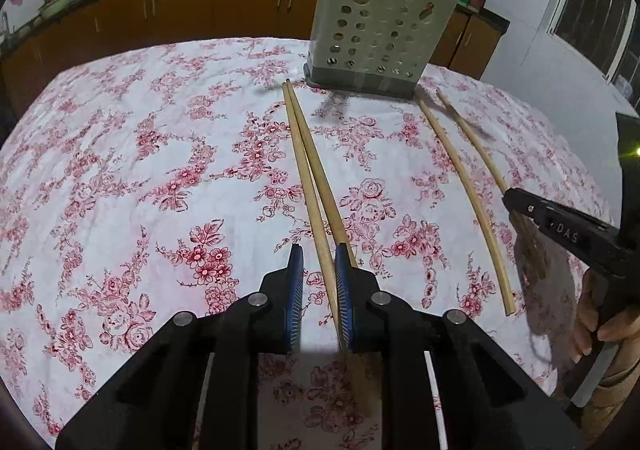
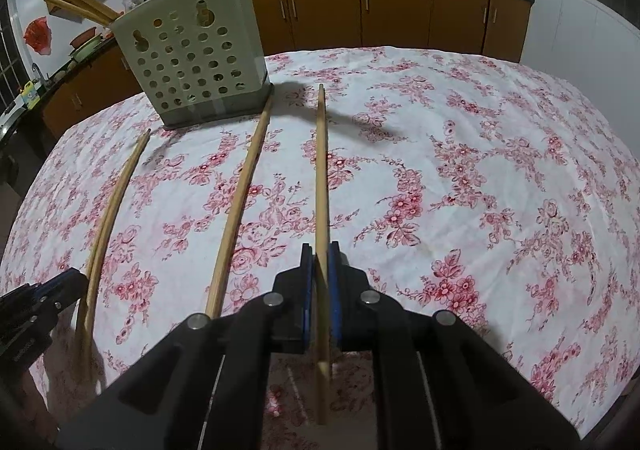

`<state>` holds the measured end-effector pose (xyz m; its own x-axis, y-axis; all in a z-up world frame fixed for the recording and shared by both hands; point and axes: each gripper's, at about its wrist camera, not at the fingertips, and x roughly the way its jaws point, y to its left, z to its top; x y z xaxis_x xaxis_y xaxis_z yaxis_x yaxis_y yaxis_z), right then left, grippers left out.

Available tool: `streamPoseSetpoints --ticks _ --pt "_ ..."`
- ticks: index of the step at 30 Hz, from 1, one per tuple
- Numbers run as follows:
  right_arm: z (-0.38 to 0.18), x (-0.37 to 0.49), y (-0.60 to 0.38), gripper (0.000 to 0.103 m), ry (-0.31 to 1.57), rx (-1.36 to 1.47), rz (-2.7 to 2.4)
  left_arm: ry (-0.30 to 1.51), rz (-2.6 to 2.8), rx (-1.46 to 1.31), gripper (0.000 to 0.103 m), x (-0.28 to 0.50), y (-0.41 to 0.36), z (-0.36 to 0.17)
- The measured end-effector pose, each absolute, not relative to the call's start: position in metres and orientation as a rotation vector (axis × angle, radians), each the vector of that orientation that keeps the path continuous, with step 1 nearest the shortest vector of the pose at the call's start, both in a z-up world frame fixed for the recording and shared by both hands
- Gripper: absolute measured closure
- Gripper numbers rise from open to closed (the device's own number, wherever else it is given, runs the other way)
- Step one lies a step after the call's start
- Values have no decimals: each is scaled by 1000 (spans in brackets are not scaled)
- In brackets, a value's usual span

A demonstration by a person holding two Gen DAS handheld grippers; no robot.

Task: Organize utensils
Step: 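Lower both grippers to the tablecloth and close each on a bamboo chopstick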

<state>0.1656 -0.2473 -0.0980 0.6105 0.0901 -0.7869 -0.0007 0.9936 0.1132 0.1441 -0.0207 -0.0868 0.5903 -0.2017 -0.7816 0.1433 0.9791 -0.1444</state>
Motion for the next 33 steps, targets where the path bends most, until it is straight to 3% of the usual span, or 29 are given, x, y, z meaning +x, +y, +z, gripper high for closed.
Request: streamPoseSetpoints --ticks 5,33 --pt "-98 166 -239 93 912 82 83 922 -188 -65 94 150 -19 -87" --pt "-102 182 -262 93 871 84 -3 884 -127 -65 95 179 15 -87"
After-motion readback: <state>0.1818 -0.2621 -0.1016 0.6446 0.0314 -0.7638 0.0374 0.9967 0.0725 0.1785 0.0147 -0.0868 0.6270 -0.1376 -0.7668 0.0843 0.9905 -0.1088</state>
